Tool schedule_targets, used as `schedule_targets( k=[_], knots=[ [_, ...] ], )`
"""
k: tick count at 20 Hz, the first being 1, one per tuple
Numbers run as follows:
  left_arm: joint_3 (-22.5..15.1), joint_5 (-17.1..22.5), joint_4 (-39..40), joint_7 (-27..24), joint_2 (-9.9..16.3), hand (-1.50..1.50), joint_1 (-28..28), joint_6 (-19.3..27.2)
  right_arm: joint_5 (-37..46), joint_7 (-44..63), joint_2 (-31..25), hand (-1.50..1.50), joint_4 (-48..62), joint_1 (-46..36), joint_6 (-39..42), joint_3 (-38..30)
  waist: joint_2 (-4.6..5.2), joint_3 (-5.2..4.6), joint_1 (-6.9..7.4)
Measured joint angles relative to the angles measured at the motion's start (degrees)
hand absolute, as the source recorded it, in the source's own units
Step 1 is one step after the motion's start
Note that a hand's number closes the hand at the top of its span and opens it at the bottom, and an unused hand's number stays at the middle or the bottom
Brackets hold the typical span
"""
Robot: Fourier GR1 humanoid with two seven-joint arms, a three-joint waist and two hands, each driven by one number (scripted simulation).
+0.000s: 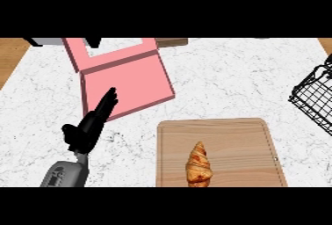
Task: Pick the sweet potato from the cutting board and place it in the tiered basket
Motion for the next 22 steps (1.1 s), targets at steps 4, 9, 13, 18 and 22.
schedule_targets(
  k=[4,9,13,18,22],
  knots=[
    [-0.4,-0.5,0.5,-0.3,-0.6,0.00,-0.2,0.0,1.7,-1.0,0.1,1.50,6.6,-8.1,-0.9,7.8,0.11,0.00,0.50],
    [-0.3,-0.8,0.3,-1.0,-0.5,0.00,0.0,-0.4,5.3,-2.7,2.6,1.50,15.3,-19.0,-2.4,16.0,0.16,0.03,0.92],
    [-0.6,-1.3,-1.7,0.5,-0.8,0.00,0.8,0.2,8.4,-5.6,5.3,1.50,22.7,-26.3,-3.2,19.9,0.10,0.05,0.65],
    [0.1,-1.0,-0.9,-1.0,-0.4,0.00,1.4,-0.9,11.0,-9.4,9.8,1.50,31.3,-33.8,-4.9,21.9,0.09,0.06,0.34],
    [0.5,-0.8,-1.3,-1.0,-0.2,0.00,2.0,-1.1,11.2,-8.3,13.2,1.50,35.3,-39.2,-6.0,22.0,0.00,0.06,0.00]
  ],
)
